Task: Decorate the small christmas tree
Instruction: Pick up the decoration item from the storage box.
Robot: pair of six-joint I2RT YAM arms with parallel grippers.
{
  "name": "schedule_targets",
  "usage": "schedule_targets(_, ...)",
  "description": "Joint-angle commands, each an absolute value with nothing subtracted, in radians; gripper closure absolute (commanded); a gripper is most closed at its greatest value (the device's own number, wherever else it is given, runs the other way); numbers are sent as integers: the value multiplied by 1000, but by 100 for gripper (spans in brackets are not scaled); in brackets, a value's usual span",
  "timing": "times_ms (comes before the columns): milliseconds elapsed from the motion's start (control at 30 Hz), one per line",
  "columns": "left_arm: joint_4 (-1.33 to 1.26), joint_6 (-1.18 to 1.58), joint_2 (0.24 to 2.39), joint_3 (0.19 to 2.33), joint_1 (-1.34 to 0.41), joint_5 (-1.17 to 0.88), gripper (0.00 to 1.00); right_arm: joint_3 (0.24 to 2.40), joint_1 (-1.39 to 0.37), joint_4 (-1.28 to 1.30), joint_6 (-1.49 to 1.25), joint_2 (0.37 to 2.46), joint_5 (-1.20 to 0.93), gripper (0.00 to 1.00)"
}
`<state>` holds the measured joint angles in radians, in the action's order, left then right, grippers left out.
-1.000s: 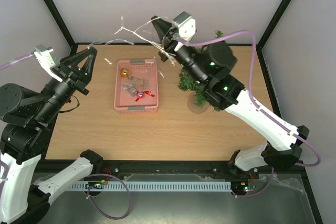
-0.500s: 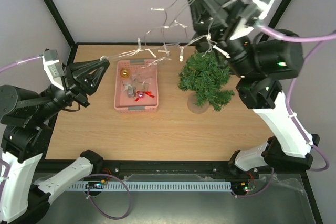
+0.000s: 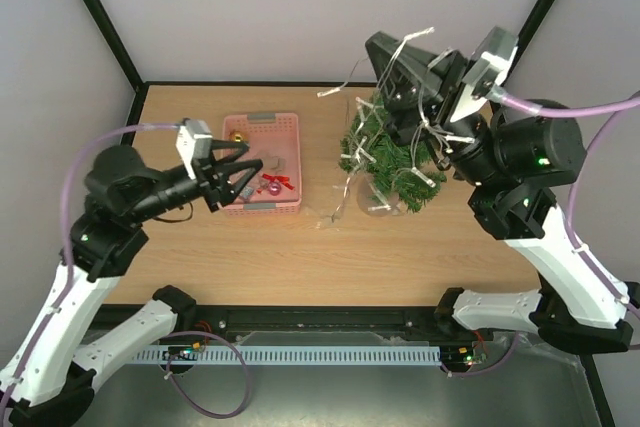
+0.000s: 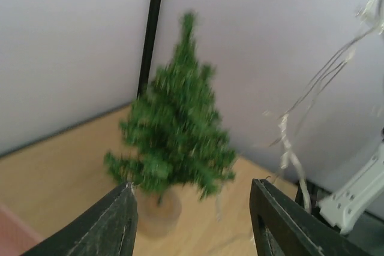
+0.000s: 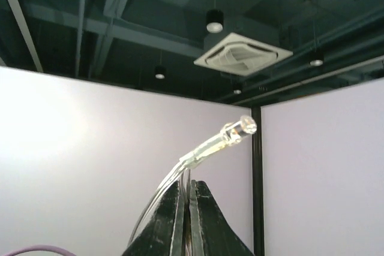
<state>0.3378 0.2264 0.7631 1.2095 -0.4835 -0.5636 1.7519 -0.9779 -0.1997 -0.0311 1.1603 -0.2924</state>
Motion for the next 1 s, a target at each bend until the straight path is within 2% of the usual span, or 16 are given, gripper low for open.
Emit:
schedule_targets(0,365,74,717,1072,-485,-554,46,1637,-984,-195,-46,1073,-271,98)
schedule_targets(133,372,-104,687,949,-485,-649,41,1511,-983,-166,-39,990,-215,98)
schedule_targets(333,468,-365,773,882,-485,-541,43,1410,-984,-149,-23,880,-205,98)
schedule_targets(533,432,-602,890,843,-520,-574,45,1389,-985,-156,-17,834,-248,98)
schedule_targets(967,159,-725,1174,755,-625,-565,46,1357,-984,-208,-16,835,-296,98)
